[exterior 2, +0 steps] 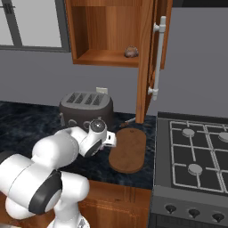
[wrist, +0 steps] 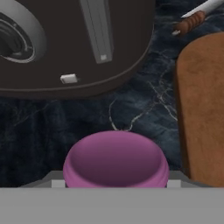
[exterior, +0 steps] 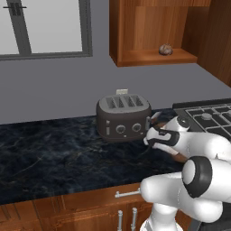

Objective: Pick the bread, place it on the cutting board, pick the jam, place it on the counter, and close the cabinet.

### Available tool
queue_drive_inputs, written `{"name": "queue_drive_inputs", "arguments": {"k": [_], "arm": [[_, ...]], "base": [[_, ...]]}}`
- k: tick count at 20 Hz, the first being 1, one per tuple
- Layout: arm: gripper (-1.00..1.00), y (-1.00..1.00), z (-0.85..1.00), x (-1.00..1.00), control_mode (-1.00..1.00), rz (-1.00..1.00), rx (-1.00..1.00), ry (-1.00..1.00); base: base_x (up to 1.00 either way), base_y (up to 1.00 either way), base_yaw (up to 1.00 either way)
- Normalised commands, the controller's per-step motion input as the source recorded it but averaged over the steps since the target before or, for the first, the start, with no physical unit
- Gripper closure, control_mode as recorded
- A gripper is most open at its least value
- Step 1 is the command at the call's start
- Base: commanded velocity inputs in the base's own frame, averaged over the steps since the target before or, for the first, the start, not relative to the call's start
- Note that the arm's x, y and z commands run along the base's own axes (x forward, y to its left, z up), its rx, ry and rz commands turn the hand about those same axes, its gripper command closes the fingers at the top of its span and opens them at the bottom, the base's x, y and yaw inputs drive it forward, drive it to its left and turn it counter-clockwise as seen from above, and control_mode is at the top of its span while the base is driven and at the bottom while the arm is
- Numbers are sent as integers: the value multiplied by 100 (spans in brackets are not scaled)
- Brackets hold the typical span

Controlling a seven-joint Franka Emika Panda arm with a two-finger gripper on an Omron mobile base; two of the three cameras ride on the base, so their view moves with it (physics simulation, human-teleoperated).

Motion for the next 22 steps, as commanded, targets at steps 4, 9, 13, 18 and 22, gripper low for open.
{"name": "queue_drive_inputs", "arguments": {"k": [4,9,13,18,22], "arm": [[100,11,-25,0,-100,0,-2,-1],[100,9,-24,0,-100,0,-1,-3],[100,4,-21,0,-100,0,0,-8],[100,0,-20,0,-100,0,0,-11],[100,3,-22,0,-100,0,0,-9]], "base": [[0,0,0],[0,0,0],[0,0,0],[0,0,0],[0,0,0]]}}
